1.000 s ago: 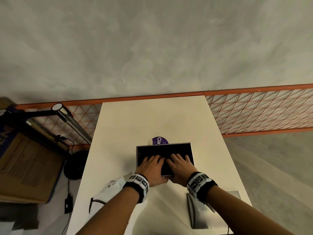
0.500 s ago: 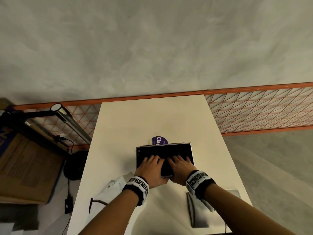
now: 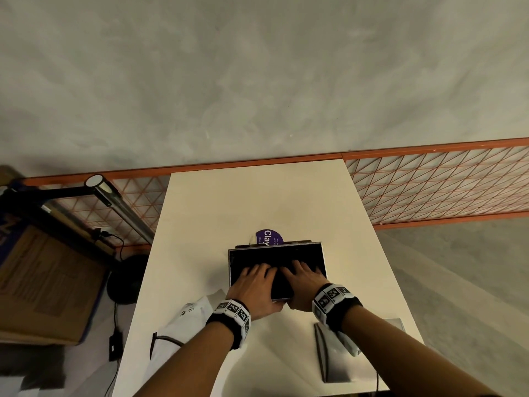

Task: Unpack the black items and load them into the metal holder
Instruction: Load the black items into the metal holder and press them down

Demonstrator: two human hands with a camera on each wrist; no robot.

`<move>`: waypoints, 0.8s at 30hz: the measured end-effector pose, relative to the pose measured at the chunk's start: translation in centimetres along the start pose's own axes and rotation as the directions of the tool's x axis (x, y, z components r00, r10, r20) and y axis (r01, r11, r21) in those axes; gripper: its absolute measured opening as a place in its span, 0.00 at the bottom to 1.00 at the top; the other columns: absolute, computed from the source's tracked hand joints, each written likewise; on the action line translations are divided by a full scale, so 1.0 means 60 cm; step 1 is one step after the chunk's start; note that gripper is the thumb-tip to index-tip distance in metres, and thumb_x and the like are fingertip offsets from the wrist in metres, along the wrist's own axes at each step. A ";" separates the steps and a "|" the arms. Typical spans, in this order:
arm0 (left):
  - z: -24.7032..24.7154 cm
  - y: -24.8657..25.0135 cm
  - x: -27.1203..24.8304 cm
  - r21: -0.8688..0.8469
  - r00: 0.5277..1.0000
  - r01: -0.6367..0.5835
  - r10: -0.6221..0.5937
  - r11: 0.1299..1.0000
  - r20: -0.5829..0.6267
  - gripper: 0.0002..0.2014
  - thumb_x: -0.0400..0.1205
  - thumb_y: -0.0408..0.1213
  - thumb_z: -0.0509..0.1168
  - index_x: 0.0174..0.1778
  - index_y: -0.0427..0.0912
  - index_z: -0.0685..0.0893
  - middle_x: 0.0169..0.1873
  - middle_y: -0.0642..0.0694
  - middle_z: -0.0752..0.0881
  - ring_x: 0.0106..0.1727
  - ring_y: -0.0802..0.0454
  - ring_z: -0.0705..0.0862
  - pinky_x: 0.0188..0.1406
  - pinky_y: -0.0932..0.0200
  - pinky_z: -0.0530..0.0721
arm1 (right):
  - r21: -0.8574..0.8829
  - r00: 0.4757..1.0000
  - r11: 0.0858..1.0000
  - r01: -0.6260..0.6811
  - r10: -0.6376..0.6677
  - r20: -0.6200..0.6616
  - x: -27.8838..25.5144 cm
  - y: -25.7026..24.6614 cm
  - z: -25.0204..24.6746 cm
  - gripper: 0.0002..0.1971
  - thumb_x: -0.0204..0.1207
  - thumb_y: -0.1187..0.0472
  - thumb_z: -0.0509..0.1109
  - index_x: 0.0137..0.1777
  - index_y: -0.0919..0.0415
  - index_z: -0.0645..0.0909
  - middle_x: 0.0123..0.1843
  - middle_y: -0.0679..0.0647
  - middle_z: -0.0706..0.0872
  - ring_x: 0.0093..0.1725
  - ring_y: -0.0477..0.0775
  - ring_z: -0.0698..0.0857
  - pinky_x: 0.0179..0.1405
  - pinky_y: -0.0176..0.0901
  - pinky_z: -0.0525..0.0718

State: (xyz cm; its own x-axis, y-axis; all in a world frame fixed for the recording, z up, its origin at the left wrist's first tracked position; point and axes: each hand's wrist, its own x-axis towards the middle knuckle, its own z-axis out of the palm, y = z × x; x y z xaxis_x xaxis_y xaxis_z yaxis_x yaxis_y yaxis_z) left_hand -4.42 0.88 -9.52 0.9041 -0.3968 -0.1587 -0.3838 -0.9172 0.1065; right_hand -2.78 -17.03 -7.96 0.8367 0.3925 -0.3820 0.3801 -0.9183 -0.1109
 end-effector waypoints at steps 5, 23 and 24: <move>-0.006 0.000 0.004 0.014 0.998 0.031 -0.032 0.999 0.053 0.43 0.71 0.72 0.60 0.79 0.53 0.67 0.70 0.46 0.74 0.71 0.43 0.74 0.73 0.43 0.71 | -0.041 0.998 0.999 0.016 -0.019 -0.060 0.000 0.001 0.004 0.41 0.67 0.45 0.73 0.80 0.48 0.62 0.73 0.55 0.70 0.72 0.63 0.72 0.70 0.66 0.72; -0.016 0.000 0.000 -0.002 1.000 -0.013 0.013 1.000 -0.017 0.35 0.74 0.68 0.64 0.72 0.51 0.72 0.66 0.50 0.78 0.69 0.48 0.76 0.71 0.48 0.73 | -0.123 0.987 0.988 0.095 -0.109 -0.117 -0.005 0.007 -0.010 0.33 0.67 0.43 0.73 0.71 0.53 0.70 0.68 0.56 0.77 0.67 0.63 0.77 0.62 0.64 0.76; -0.016 0.001 -0.002 0.007 1.000 -0.015 0.015 1.000 -0.026 0.35 0.74 0.68 0.63 0.72 0.51 0.72 0.65 0.50 0.78 0.68 0.48 0.76 0.70 0.48 0.73 | -0.131 0.984 0.985 0.109 -0.126 -0.124 -0.007 0.008 -0.011 0.32 0.67 0.43 0.73 0.70 0.53 0.71 0.67 0.55 0.78 0.66 0.62 0.78 0.59 0.62 0.77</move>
State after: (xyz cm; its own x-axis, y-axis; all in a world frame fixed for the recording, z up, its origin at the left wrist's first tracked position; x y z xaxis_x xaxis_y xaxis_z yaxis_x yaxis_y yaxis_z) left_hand -4.37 0.91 -8.55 0.9027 -0.4096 -0.1316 -0.3987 -0.9114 0.1018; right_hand -2.67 -17.58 -7.26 0.8249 0.5081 -0.2479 0.5175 -0.8551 -0.0307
